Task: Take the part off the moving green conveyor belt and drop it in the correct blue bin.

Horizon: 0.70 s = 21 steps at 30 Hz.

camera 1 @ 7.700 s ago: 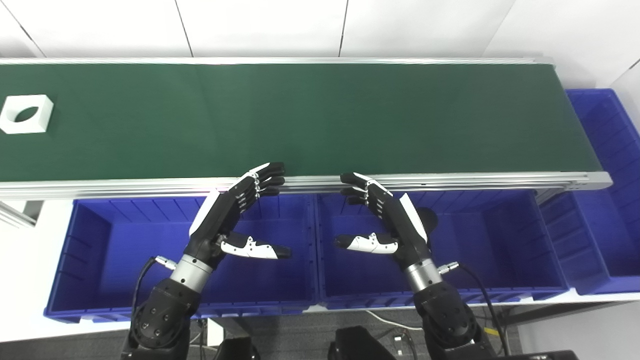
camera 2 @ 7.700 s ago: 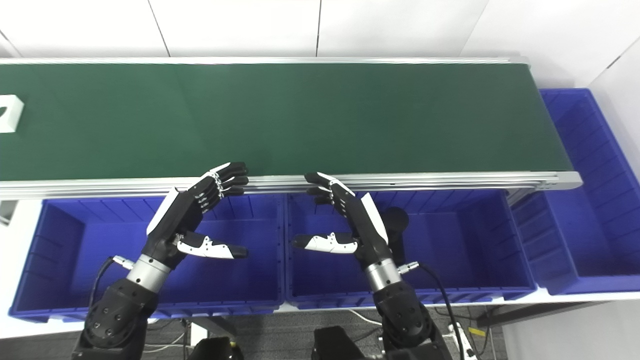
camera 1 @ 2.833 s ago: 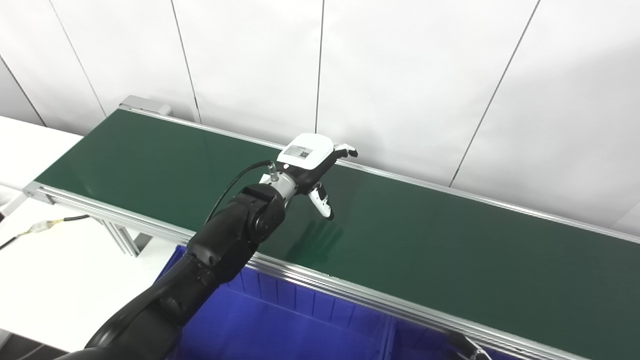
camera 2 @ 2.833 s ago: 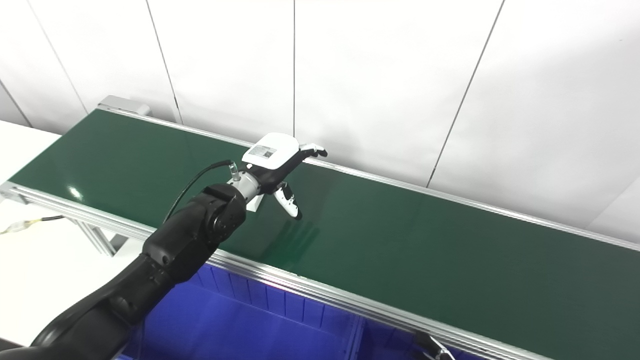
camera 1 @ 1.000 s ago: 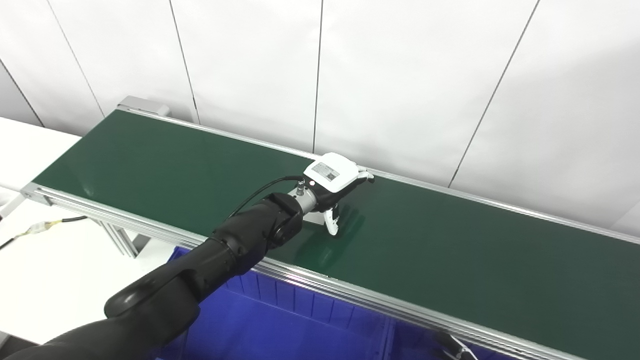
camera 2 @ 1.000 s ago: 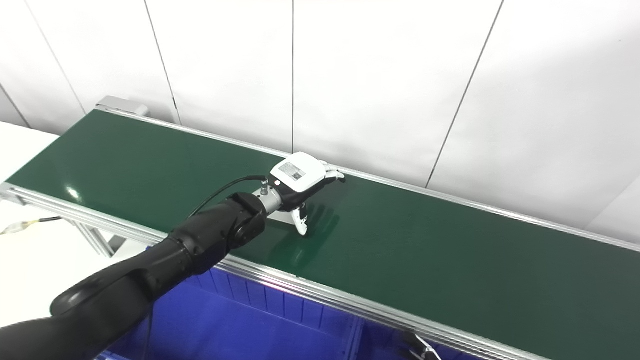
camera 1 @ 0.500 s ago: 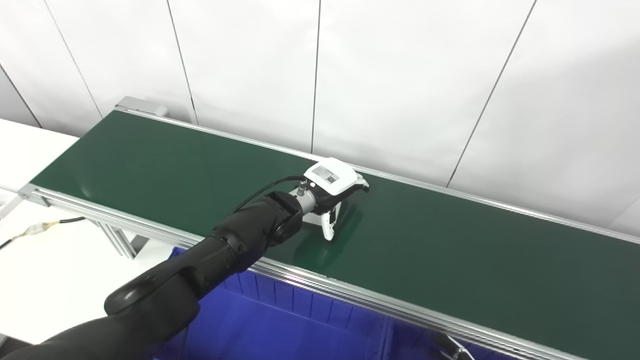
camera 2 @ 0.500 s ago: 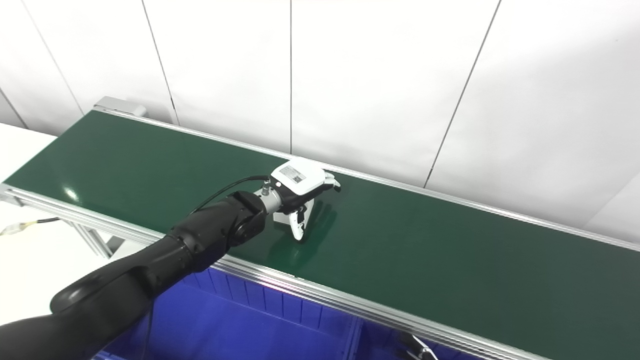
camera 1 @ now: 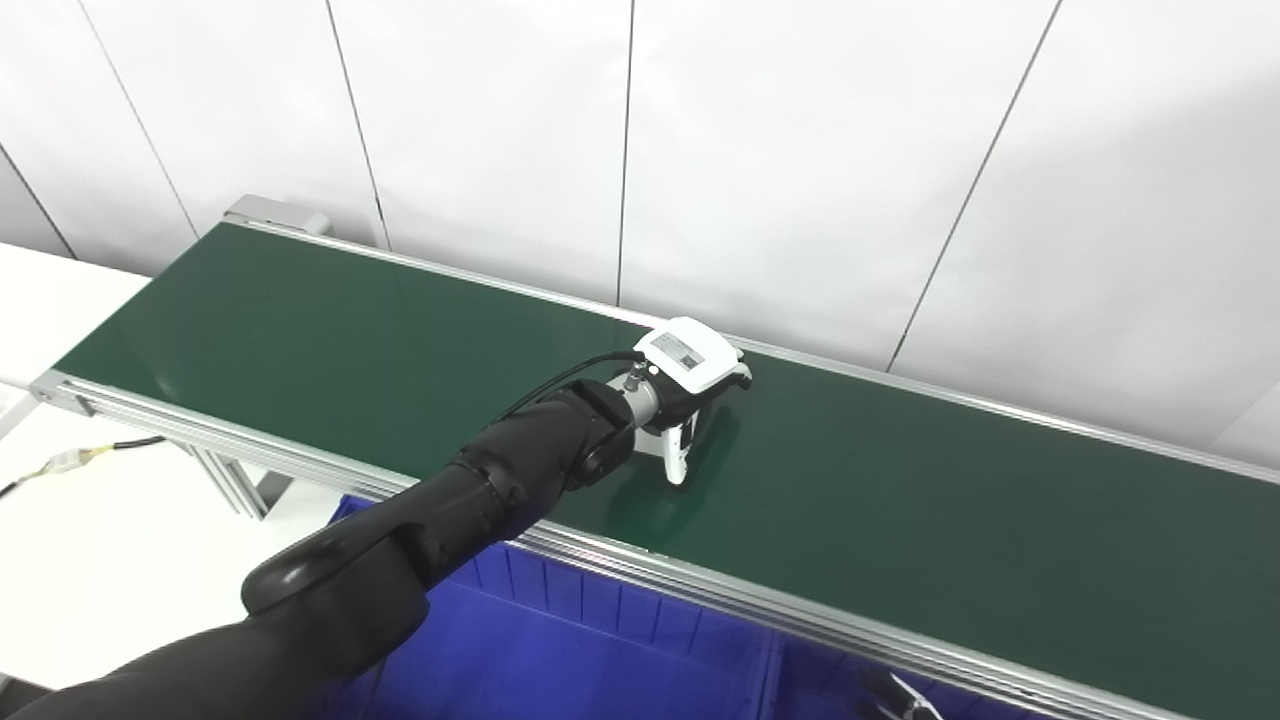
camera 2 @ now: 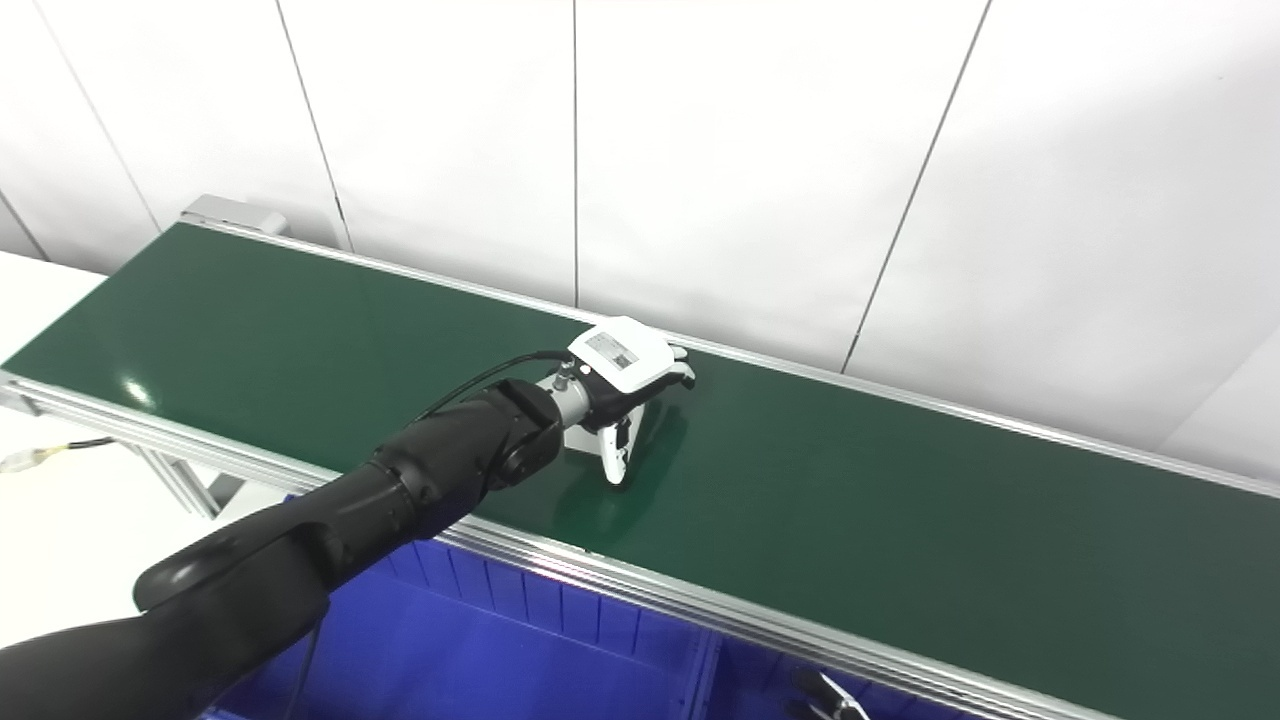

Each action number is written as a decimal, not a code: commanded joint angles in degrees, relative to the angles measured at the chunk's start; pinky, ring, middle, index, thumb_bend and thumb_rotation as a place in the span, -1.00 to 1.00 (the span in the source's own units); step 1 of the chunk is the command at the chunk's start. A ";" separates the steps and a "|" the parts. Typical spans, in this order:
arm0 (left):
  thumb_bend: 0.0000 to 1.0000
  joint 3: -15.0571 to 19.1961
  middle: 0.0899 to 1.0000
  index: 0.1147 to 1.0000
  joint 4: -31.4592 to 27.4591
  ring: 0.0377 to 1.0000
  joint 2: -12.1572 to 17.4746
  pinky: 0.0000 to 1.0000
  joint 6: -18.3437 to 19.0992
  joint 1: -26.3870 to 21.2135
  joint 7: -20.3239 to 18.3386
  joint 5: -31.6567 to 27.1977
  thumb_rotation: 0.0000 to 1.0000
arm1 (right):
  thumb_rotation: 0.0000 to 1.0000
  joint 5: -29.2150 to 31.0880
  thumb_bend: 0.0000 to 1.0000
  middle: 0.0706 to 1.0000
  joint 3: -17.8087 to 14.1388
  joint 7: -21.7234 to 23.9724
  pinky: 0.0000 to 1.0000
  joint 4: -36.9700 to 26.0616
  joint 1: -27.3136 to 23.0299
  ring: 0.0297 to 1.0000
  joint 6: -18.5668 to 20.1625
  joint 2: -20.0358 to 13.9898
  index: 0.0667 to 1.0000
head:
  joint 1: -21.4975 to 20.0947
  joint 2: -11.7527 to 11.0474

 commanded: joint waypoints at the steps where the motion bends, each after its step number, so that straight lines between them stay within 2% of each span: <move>1: 0.96 0.50 0.66 0.51 1.32 0.68 0.76 0.65 1.00 -3.30 0.14 -0.10 -0.74 | -0.10 0.59 1.00 0.67 0.00 0.12 0.47 -1.39 -0.07 0.57 -3.11 0.45 0.58 | -0.05 0.10; 2: 0.95 0.84 0.64 0.49 1.31 0.66 0.58 0.64 0.91 -3.31 0.26 -0.60 -0.78 | -0.11 0.48 1.00 0.67 0.06 -0.02 0.47 -1.44 -0.03 0.57 -3.11 0.46 0.58 | -0.14 0.23; 3: 0.92 1.05 0.56 0.44 1.29 0.56 0.44 0.53 0.78 -3.32 0.68 -0.95 -0.89 | -0.09 0.40 1.00 0.67 0.11 -0.11 0.47 -1.51 0.01 0.57 -3.11 0.46 0.58 | -0.18 0.30; 5: 0.80 1.31 0.39 0.26 1.09 0.33 0.32 0.18 0.53 -3.31 1.66 -1.48 -0.99 | -0.09 0.28 1.00 0.67 0.18 -0.26 0.47 -1.65 0.07 0.57 -3.11 0.47 0.58 | -0.19 0.34; 6: 0.79 1.63 0.38 0.25 1.07 0.32 0.14 0.17 0.51 -3.35 1.83 -1.91 -0.99 | -0.08 0.36 1.00 0.67 0.15 -0.20 0.47 -1.68 0.10 0.57 -3.11 0.49 0.58 | -0.24 0.39; 7: 0.42 1.93 0.24 0.06 1.07 0.19 0.00 0.01 0.47 -3.37 1.92 -2.31 -0.95 | -0.09 0.43 1.00 0.67 0.13 -0.15 0.47 -1.70 0.11 0.57 -3.11 0.52 0.58 | -0.26 0.42; 8: 0.19 2.12 0.11 -0.07 1.08 0.07 -0.10 -0.12 0.46 -3.39 1.94 -2.56 -0.93 | -0.10 0.48 1.00 0.67 0.12 -0.11 0.47 -1.71 0.12 0.56 -3.11 0.53 0.58 | -0.26 0.42; 9: 0.12 2.48 0.07 -0.11 1.28 0.03 -0.23 -0.16 0.01 -3.43 2.31 -3.07 -0.92 | -0.10 0.49 1.00 0.66 0.12 -0.09 0.47 -1.74 0.11 0.56 -3.11 0.53 0.58 | -0.26 0.42; 10: 0.07 2.67 -0.11 -0.09 1.44 -0.21 -0.29 -0.35 -0.34 -3.46 2.61 -3.40 -0.96 | -0.10 0.48 1.00 0.66 0.12 -0.09 0.47 -1.76 0.11 0.56 -3.11 0.52 0.58 | -0.26 0.42; 12: 0.03 3.09 -0.26 -0.10 1.60 -0.47 -0.48 -0.56 -0.43 -3.55 2.44 -3.99 -0.99 | -0.11 0.52 1.00 0.66 0.10 -0.04 0.47 -1.77 0.08 0.55 -3.11 0.53 0.58 | -0.11 0.45; 13: 0.03 3.08 -0.27 -0.10 1.50 -0.49 -0.46 -0.58 -0.36 -3.64 2.02 -4.10 -1.00 | -0.11 0.59 1.00 0.66 0.07 0.08 0.47 -1.74 0.05 0.55 -3.11 0.53 0.58 | -0.01 0.48; 15: 0.00 3.06 -0.18 -0.06 1.19 -0.34 -0.39 -0.48 -0.20 -3.76 1.33 -4.15 -1.00 | -0.11 0.76 1.00 0.66 0.01 0.31 0.47 -1.64 0.01 0.56 -3.11 0.55 0.58 | 0.03 0.48; 20: -0.02 3.14 -0.14 -0.01 0.00 -0.31 -0.23 -0.45 0.64 -4.00 -0.51 -4.10 -1.00 | -0.11 0.92 1.00 0.66 -0.10 0.58 0.48 -1.46 -0.11 0.57 -3.11 0.56 0.59 | 0.14 0.61; 21: -0.01 3.18 -0.10 -0.07 -0.38 -0.28 -0.19 -0.46 0.93 -4.03 -1.13 -4.10 -1.00 | -0.11 0.95 1.00 0.66 -0.13 0.63 0.48 -1.45 -0.14 0.56 -3.11 0.57 0.59 | 0.14 0.61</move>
